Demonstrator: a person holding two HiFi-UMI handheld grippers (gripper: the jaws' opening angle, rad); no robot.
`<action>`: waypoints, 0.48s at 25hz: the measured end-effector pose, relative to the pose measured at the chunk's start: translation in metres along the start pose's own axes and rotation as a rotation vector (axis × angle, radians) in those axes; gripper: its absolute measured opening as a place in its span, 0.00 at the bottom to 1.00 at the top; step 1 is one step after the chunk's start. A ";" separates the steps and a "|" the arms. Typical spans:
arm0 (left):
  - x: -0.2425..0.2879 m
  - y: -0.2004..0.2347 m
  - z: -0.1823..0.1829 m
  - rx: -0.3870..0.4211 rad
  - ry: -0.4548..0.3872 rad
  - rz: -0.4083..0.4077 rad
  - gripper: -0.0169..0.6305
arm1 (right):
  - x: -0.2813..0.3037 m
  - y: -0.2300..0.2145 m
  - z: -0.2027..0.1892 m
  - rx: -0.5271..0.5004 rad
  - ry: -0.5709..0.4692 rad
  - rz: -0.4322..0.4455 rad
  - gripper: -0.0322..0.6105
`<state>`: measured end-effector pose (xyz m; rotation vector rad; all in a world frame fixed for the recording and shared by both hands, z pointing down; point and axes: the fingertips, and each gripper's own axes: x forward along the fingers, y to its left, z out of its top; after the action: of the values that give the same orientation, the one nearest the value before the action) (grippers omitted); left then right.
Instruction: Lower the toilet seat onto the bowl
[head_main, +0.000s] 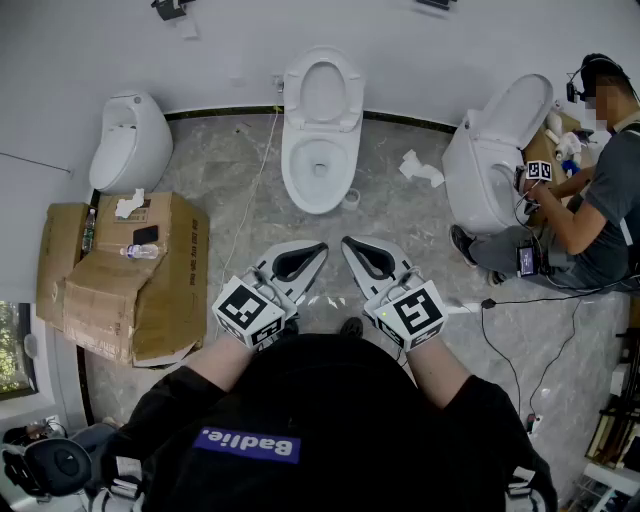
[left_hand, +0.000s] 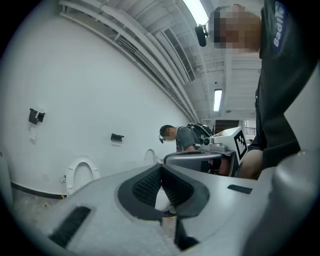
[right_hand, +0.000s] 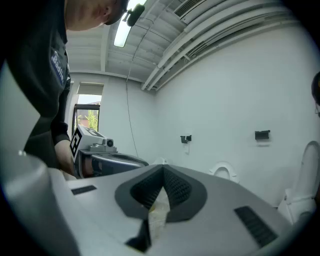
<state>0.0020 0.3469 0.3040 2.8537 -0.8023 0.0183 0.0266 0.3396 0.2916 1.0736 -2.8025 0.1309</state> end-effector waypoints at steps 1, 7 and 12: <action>0.000 0.000 0.000 0.000 0.000 0.001 0.05 | 0.000 0.000 0.000 -0.001 0.000 0.002 0.09; -0.001 0.001 0.001 0.000 -0.001 0.004 0.05 | 0.000 0.001 0.000 -0.001 0.003 0.006 0.09; -0.001 -0.002 0.003 0.002 0.000 0.004 0.05 | -0.002 0.003 0.000 -0.001 0.003 0.014 0.09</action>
<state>0.0027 0.3487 0.3011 2.8541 -0.8092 0.0193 0.0263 0.3427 0.2910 1.0529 -2.8079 0.1318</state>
